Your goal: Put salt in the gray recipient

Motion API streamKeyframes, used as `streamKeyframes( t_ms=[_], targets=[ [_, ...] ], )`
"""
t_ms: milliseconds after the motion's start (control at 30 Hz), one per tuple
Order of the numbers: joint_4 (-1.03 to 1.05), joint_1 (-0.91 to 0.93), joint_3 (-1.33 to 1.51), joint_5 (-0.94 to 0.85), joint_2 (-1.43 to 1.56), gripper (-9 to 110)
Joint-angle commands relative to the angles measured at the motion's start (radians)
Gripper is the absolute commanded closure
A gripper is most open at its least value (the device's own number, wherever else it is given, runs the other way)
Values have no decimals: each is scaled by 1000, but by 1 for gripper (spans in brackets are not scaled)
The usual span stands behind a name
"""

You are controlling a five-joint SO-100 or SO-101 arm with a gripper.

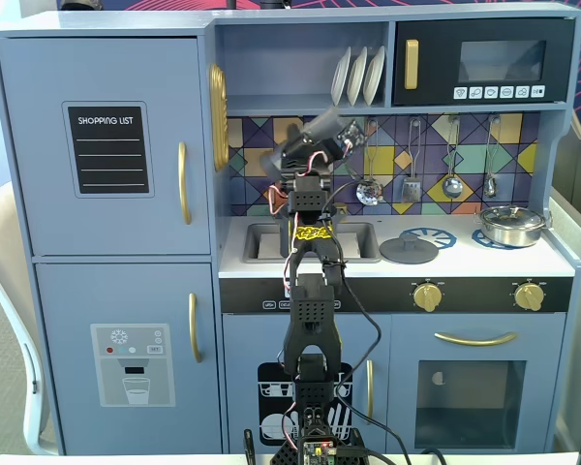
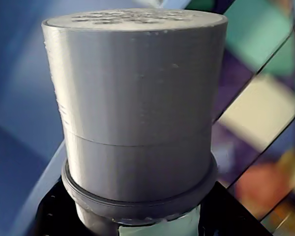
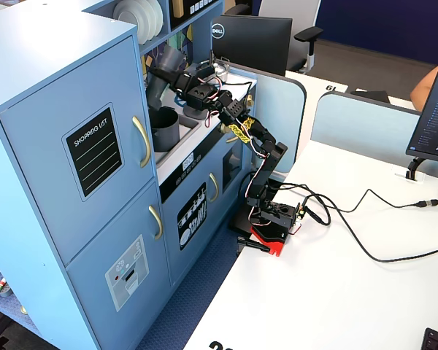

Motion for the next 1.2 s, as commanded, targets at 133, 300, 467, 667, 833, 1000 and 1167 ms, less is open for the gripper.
streamKeyframes(
  t_ms=[133,300,467,667,833,1000,1167],
  targets=[
    [-49,-95,-41,405,-5,101],
    [-54,-140,-51,646,-17,101],
    [-35,-163,-52,919,-11,101],
    [18,-155,-49,1282,14,101],
    [67,-138,-49,1470,26,101],
    [247,-83,-38,1591,25,101],
    [261,-71,61,1615,75,101]
  ],
)
